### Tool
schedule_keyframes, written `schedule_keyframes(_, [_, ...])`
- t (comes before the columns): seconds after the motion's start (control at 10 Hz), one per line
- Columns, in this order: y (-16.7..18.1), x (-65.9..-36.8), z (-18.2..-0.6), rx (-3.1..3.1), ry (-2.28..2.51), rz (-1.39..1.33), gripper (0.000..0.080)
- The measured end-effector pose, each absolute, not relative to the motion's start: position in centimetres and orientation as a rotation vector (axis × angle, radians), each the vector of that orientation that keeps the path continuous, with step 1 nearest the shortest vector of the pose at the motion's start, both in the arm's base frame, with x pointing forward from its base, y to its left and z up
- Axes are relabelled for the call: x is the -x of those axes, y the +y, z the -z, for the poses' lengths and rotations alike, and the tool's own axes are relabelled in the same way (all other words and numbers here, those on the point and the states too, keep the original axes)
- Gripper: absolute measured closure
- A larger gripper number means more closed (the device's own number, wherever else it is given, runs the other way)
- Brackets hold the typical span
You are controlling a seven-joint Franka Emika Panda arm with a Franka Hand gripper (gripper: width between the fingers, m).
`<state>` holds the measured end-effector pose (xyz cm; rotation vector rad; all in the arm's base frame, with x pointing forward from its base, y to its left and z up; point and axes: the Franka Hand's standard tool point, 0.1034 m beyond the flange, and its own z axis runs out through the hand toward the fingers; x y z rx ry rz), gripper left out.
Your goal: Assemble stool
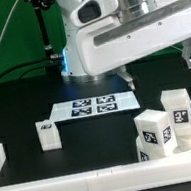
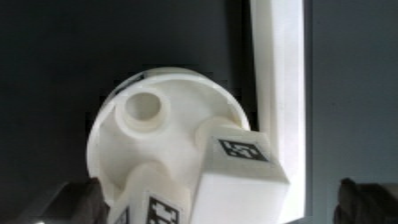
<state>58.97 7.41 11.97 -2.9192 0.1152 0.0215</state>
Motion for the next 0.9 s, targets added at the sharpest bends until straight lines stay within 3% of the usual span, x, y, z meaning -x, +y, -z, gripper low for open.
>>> schedule_keyframes(0.5, [7.7,-59.0,-12.0,2.922,0.074,-0.01,0.0151])
schedule_keyframes(0.9, [9.3,-60.8,-11.8,2.947,-0.698,0.195,0.0151])
